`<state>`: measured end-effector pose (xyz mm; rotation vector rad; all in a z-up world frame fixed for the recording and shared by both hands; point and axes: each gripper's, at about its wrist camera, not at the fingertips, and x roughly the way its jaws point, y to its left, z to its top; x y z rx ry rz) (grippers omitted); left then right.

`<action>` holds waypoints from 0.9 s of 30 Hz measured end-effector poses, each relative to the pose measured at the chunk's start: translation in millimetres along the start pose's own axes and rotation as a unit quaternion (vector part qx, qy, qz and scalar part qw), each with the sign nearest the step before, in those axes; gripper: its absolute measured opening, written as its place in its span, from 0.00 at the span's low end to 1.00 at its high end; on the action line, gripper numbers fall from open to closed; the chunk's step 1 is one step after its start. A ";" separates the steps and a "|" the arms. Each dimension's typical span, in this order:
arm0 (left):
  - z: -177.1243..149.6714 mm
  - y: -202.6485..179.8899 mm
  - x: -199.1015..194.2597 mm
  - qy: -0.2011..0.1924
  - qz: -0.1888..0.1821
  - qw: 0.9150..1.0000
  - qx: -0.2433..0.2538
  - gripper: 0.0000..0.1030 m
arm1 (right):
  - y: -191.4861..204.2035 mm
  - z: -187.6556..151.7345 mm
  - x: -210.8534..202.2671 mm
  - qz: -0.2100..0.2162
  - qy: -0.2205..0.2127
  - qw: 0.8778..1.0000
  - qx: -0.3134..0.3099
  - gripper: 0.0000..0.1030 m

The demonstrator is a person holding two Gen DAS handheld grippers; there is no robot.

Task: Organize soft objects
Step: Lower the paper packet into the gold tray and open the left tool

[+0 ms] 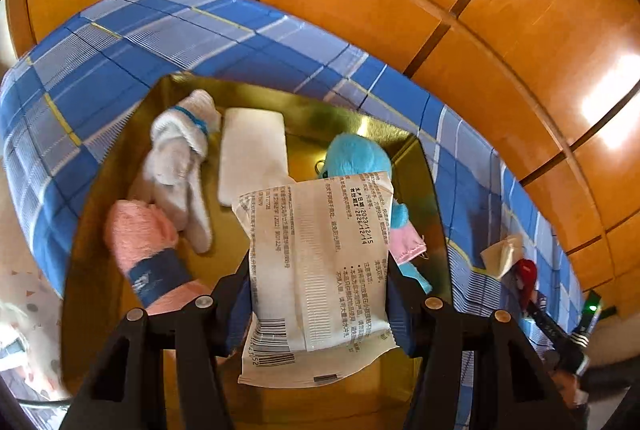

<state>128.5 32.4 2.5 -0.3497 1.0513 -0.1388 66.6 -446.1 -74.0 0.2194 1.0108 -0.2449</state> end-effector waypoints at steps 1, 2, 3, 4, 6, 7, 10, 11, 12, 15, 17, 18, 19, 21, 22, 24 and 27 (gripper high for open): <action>1.1 -2.7 7.8 0.005 0.003 1.000 0.001 0.56 | 0.1 -0.6 0.0 0.000 0.000 1.000 0.000 0.72; 3.5 -4.6 13.4 0.010 0.004 1.000 0.001 0.56 | 0.2 -0.5 0.1 0.000 0.000 1.000 0.000 0.72; 5.2 -6.1 19.6 0.015 0.005 1.000 0.002 0.56 | 0.4 -0.4 0.3 -0.001 0.001 1.000 -0.001 0.72; 6.3 -9.1 26.3 0.020 0.008 1.000 0.005 0.56 | 0.6 -0.3 0.4 -0.002 0.001 1.000 -0.001 0.72; 7.5 -14.0 35.0 0.024 0.014 0.999 0.016 0.57 | 0.8 -0.1 0.5 -0.002 0.001 1.000 -0.002 0.72; 7.2 -17.7 37.4 0.022 0.018 0.999 0.024 0.57 | 0.7 0.0 0.5 -0.002 0.002 1.000 -0.002 0.72; 8.2 -24.1 41.8 0.020 0.025 0.999 0.042 0.63 | 0.8 0.1 0.5 -0.002 0.002 1.000 -0.003 0.72; 8.5 -25.0 42.9 0.019 0.026 0.998 0.045 0.65 | 0.8 0.1 0.6 -0.002 0.003 1.000 -0.003 0.72; 8.5 -25.8 43.8 0.019 0.027 0.998 0.049 0.67 | 0.6 0.2 0.6 -0.002 0.003 1.000 -0.003 0.72; 7.8 -25.4 41.6 0.017 0.023 0.998 0.051 0.69 | 0.2 0.2 0.6 -0.002 0.003 1.000 -0.003 0.72; 5.3 -24.5 38.6 0.009 0.033 0.998 0.058 0.69 | 0.2 0.1 0.7 -0.002 0.003 1.000 -0.003 0.72; 4.2 -23.8 37.6 0.008 0.037 0.997 0.060 0.69 | -0.1 0.0 0.6 -0.002 0.003 1.000 -0.003 0.72; 3.0 -23.0 35.9 0.007 0.037 0.997 0.060 0.69 | 0.2 0.1 0.7 -0.002 0.003 1.000 -0.003 0.72; 0.6 -21.9 30.4 0.001 0.039 0.998 0.058 0.70 | 0.1 0.1 0.8 -0.002 0.004 1.000 -0.002 0.72; -0.7 -22.4 26.5 -0.006 0.041 0.997 0.062 0.71 | 0.0 -0.1 0.9 -0.002 0.004 1.000 -0.001 0.72; -3.6 -25.6 18.3 -0.024 0.052 0.995 0.077 0.74 | 0.0 -0.2 0.9 -0.002 0.003 1.000 -0.001 0.72; -8.0 -29.7 7.2 -0.049 0.067 0.992 0.097 0.75 | 0.4 -0.2 0.7 -0.002 0.003 1.000 -0.001 0.72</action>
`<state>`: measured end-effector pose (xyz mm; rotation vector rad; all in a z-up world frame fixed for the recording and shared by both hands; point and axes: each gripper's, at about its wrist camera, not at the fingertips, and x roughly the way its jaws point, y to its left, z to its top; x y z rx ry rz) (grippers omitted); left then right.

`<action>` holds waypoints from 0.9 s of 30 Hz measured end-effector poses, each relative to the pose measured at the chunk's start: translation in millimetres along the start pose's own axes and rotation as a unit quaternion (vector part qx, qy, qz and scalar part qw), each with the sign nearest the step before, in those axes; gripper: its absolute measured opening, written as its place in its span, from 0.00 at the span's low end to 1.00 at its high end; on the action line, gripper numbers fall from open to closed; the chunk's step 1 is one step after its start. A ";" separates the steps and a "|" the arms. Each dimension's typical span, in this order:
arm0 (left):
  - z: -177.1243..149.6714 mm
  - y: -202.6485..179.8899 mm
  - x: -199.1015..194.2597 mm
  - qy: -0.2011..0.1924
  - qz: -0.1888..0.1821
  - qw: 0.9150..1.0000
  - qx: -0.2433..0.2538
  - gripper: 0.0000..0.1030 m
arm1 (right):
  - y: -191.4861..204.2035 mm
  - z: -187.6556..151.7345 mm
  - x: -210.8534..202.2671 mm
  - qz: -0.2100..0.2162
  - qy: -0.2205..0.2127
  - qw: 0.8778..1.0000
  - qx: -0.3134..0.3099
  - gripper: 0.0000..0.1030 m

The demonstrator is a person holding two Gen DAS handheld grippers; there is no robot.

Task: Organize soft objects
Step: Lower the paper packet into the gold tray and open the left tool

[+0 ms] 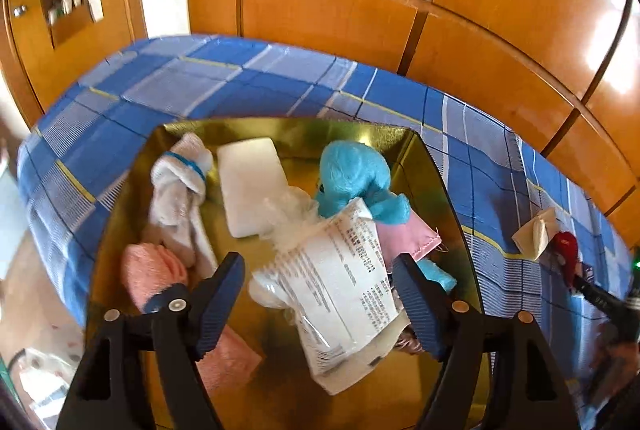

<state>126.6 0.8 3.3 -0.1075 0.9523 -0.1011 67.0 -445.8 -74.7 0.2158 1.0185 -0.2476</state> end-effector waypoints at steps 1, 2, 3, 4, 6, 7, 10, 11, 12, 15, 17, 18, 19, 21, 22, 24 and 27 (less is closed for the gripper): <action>-1.0 -0.2 -3.5 -0.005 0.005 1.000 0.003 0.75 | -0.1 -0.2 -0.1 0.000 0.000 1.000 0.001 0.72; -2.6 -0.1 -7.9 -0.011 0.010 1.000 0.006 0.75 | 0.1 -0.1 -0.1 0.000 0.000 1.000 0.001 0.72; -4.5 -0.1 -12.4 -0.017 0.017 1.000 0.009 0.75 | 0.1 -0.3 -0.2 0.000 0.000 1.000 0.001 0.72; -7.2 -0.5 -18.2 -0.024 0.024 0.999 0.012 0.75 | 0.2 -0.3 -0.2 0.000 -0.001 1.000 0.002 0.72; -12.3 -1.4 -27.6 -0.036 0.032 0.999 0.020 0.75 | 0.3 -0.5 -0.2 -0.001 -0.001 1.000 0.002 0.72; -14.9 -2.6 -32.3 -0.043 0.037 0.998 0.024 0.75 | 0.5 -0.6 -0.2 -0.001 -0.001 1.000 0.002 0.72; -24.2 -4.0 -45.9 -0.062 0.046 0.996 0.032 0.75 | 0.5 -1.4 -0.6 -0.001 -0.001 1.000 0.003 0.72; -26.7 -4.1 -49.4 -0.067 0.046 0.996 0.033 0.75 | 0.7 -0.9 -0.5 -0.001 -0.001 1.000 0.003 0.72; -28.9 -4.2 -52.4 -0.070 0.047 0.996 0.034 0.75 | 0.6 -1.1 -0.6 -0.001 -0.001 1.000 0.003 0.72; -33.5 -5.5 -58.6 -0.076 0.046 0.995 0.037 0.75 | 0.6 -0.7 -0.6 -0.002 -0.002 1.000 0.004 0.72; -35.9 -5.3 -62.7 -0.080 0.045 0.995 0.038 0.75 | 0.6 -0.5 -0.5 -0.001 -0.002 1.000 0.004 0.72; -36.8 -5.4 -64.1 -0.082 0.046 0.995 0.038 0.75 | 0.5 -0.5 -0.6 -0.001 -0.002 1.000 0.004 0.72; -37.4 -4.7 -65.2 -0.084 0.047 0.995 0.037 0.75 | 0.5 -0.4 -0.6 -0.001 -0.001 1.000 0.005 0.72; -38.5 -2.8 -67.3 -0.086 0.046 0.995 0.035 0.75 | 0.1 0.0 -0.5 -0.001 0.000 1.000 0.006 0.72; -38.9 -1.4 -67.9 -0.087 0.046 0.995 0.034 0.75 | 0.2 0.0 -0.7 -0.001 0.000 1.000 0.007 0.72; -40.0 1.3 -68.8 -0.087 0.047 0.995 0.031 0.75 | 0.0 0.6 -0.5 -0.001 0.000 1.000 0.007 0.72; -42.1 6.8 -69.6 -0.086 0.047 0.995 0.026 0.75 | 0.1 0.7 -0.7 -0.002 0.001 1.000 0.007 0.72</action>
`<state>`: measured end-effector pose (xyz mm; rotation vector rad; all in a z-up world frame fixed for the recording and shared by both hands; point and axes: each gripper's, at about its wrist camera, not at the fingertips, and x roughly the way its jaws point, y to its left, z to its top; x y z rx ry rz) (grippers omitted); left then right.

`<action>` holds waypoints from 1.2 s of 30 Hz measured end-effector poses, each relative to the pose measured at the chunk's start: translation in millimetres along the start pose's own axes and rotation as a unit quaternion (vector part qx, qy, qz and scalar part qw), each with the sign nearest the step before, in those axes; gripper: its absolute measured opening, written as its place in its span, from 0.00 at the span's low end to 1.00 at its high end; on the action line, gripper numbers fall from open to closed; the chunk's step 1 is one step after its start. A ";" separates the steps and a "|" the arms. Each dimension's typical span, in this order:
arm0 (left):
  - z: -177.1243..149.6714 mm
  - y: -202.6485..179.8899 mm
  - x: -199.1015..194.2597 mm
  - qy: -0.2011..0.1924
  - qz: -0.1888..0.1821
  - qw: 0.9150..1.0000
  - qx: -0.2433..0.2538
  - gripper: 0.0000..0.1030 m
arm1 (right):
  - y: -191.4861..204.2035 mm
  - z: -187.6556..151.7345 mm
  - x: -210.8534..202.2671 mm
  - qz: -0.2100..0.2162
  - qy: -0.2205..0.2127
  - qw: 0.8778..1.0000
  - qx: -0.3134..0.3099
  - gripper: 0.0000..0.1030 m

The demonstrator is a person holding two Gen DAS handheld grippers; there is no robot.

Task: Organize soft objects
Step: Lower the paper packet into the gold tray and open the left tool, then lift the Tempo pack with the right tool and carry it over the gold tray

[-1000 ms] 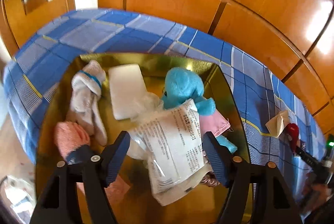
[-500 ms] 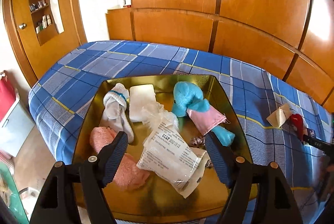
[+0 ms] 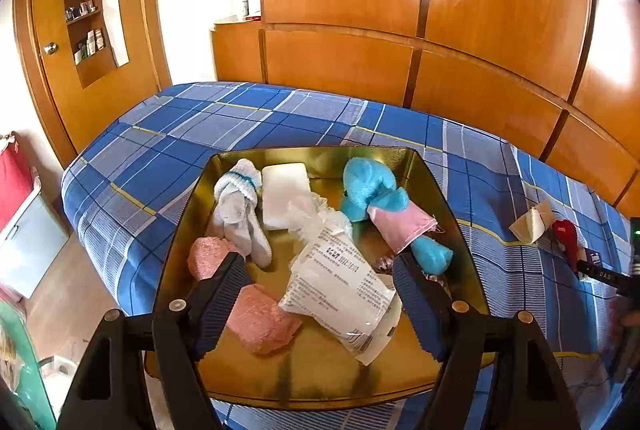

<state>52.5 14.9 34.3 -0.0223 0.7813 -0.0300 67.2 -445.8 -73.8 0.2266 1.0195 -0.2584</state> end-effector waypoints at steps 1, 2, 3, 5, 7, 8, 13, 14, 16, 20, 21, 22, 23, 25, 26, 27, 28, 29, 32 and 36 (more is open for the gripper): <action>-0.5 1.5 -0.4 0.000 0.000 1.000 -0.001 0.75 | 0.5 -0.2 -0.2 -0.001 0.000 1.000 -0.001 0.72; -1.4 3.3 -0.8 0.000 0.001 1.000 -0.001 0.75 | 0.8 0.0 0.1 -0.002 0.000 1.000 -0.003 0.72; -2.3 5.2 -0.8 0.001 0.002 1.000 -0.002 0.75 | 1.3 -0.3 -0.1 -0.003 0.000 1.000 -0.004 0.72; -3.7 9.7 -1.3 0.002 0.001 1.000 -0.008 0.75 | 1.6 0.6 0.1 -0.004 0.001 1.000 -0.004 0.72; -4.3 14.0 -1.1 0.002 0.002 1.000 -0.013 0.75 | 2.3 1.9 0.3 -0.006 0.002 1.000 -0.004 0.72; -4.6 16.4 -1.4 0.002 0.001 1.000 -0.015 0.75 | 2.9 2.5 0.2 -0.007 0.004 1.000 -0.005 0.72; -5.2 27.4 -1.9 0.001 0.001 1.000 -0.026 0.75 | 6.0 6.2 -0.6 -0.011 0.026 1.000 -0.004 0.72; -5.5 29.7 -1.7 0.001 0.002 1.000 -0.029 0.75 | 7.1 5.7 -1.7 -0.013 0.029 0.999 -0.006 0.72; -6.6 34.1 -0.8 0.003 0.004 0.999 -0.033 0.75 | 9.8 4.3 -5.4 -0.014 0.030 0.999 -0.010 0.72; -9.2 40.9 2.3 0.007 0.006 0.999 -0.041 0.74 | 15.1 3.1 -12.2 -0.014 0.029 0.999 -0.017 0.72; -9.7 42.3 2.5 0.008 0.006 0.999 -0.044 0.74 | 17.5 3.0 -14.9 -0.013 0.027 0.999 -0.019 0.72; -10.1 44.0 2.8 0.007 0.007 0.999 -0.046 0.74 | 19.6 2.9 -17.6 -0.012 0.024 0.999 -0.022 0.72; -10.2 45.1 3.2 0.007 0.007 0.999 -0.047 0.74 | 22.1 2.8 -21.1 -0.010 0.020 0.999 -0.025 0.72; -10.5 47.8 4.5 0.008 0.007 0.999 -0.050 0.74 | 26.7 2.2 -30.1 -0.004 0.011 0.999 -0.033 0.72; -10.9 49.8 5.0 0.008 0.007 0.999 -0.052 0.74 | 24.5 0.7 -31.7 -0.002 0.008 0.999 -0.036 0.72; -11.3 50.6 5.6 0.009 0.008 0.999 -0.053 0.74 | 28.3 -0.2 -36.1 0.000 0.004 0.999 -0.042 0.72; -11.9 51.9 6.3 0.009 0.009 0.999 -0.053 0.74 | 31.1 -1.8 -39.6 0.002 0.000 0.999 -0.046 0.72; -12.6 52.6 6.8 0.010 0.009 0.998 -0.054 0.74 | 37.7 -5.6 -46.4 0.007 -0.004 0.999 -0.053 0.72; -15.5 56.9 9.1 0.013 0.011 0.998 -0.057 0.74 | 52.1 -7.0 -58.1 0.020 -0.017 0.997 -0.074 0.72; -17.7 61.8 11.6 0.018 0.011 0.998 -0.063 0.74 | 83.1 -8.8 -77.0 0.048 -0.035 0.992 -0.112 0.72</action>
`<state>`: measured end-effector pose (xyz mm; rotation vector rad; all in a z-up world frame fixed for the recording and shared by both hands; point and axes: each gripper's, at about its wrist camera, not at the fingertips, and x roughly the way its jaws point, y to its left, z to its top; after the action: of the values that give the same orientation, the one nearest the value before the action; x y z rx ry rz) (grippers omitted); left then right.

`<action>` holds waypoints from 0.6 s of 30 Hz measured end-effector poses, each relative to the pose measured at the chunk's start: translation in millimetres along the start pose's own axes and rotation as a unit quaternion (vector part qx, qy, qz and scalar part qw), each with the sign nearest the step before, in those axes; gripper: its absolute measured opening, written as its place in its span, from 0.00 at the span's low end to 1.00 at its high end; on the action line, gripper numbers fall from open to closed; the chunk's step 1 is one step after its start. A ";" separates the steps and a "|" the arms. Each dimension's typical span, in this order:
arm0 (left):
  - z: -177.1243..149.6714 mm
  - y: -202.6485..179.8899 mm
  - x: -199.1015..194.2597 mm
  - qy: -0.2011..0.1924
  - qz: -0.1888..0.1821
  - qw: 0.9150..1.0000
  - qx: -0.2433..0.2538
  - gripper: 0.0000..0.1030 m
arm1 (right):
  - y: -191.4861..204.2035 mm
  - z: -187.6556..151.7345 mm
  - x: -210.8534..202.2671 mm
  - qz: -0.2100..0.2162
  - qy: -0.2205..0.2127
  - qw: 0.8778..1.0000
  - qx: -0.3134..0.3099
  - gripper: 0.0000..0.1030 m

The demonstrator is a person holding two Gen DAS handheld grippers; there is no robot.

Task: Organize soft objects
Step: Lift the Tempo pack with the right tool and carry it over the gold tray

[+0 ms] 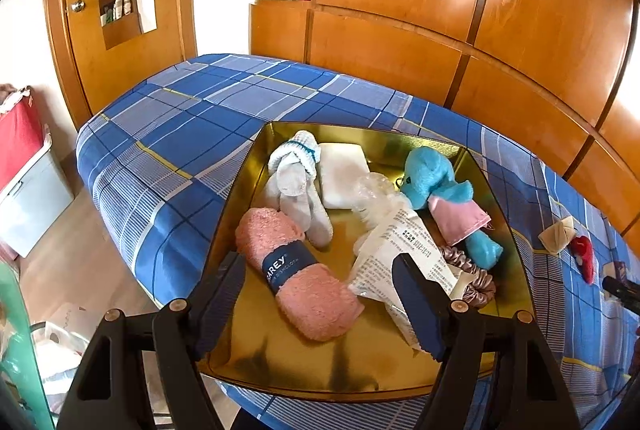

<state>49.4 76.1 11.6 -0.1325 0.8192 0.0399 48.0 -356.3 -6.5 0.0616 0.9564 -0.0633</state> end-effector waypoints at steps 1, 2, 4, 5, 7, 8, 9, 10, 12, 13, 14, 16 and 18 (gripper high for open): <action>-0.4 0.4 0.2 0.000 0.000 1.000 0.000 0.74 | 7.7 1.2 -3.1 0.007 -0.004 1.000 -0.009 0.72; -0.6 1.1 0.4 0.001 0.000 1.000 0.000 0.74 | 19.1 3.1 -7.2 0.018 -0.009 1.000 -0.022 0.72; -1.1 2.8 1.2 0.003 -0.001 1.000 -0.001 0.74 | 38.1 4.3 -13.5 0.032 -0.016 0.998 -0.043 0.72; -1.2 4.1 1.6 0.004 -0.002 1.000 -0.002 0.74 | 45.3 5.4 -15.3 0.038 -0.018 0.998 -0.050 0.72; -0.8 7.1 1.6 0.004 -0.002 1.000 -0.007 0.74 | 64.8 8.5 -18.8 0.055 -0.022 0.996 -0.070 0.72; -0.7 8.4 1.2 0.004 -0.003 1.000 -0.009 0.74 | 77.6 10.0 -21.7 0.066 -0.024 0.994 -0.084 0.72; -0.4 10.3 0.8 0.003 -0.003 1.000 -0.011 0.74 | 85.5 10.7 -23.3 0.075 -0.025 0.992 -0.094 0.72; -0.2 12.1 0.5 0.002 -0.003 1.000 -0.012 0.74 | 97.1 12.1 -25.4 0.085 -0.027 0.990 -0.108 0.72; 1.4 17.6 0.3 0.001 -0.001 1.000 -0.020 0.74 | 118.3 14.1 -28.2 0.101 -0.030 0.986 -0.130 0.72; 2.4 21.6 0.0 0.000 0.001 1.000 -0.025 0.74 | 128.7 15.3 -28.9 0.110 -0.030 0.983 -0.142 0.72; 2.9 24.8 -0.6 -0.001 0.003 1.000 -0.028 0.74 | 141.0 15.9 -30.4 0.119 -0.031 0.980 -0.154 0.72; 4.2 32.9 -1.9 -0.005 0.008 0.999 -0.037 0.74 | 164.6 16.9 -31.1 0.135 -0.032 0.974 -0.179 0.72; 5.7 43.1 -2.6 -0.007 0.016 0.999 -0.047 0.74 | 188.8 16.1 -31.9 0.152 -0.032 0.966 -0.209 0.72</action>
<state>48.0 119.6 13.0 -0.2080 0.8065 0.1091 58.2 -168.6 33.6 -0.1820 0.8694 0.4174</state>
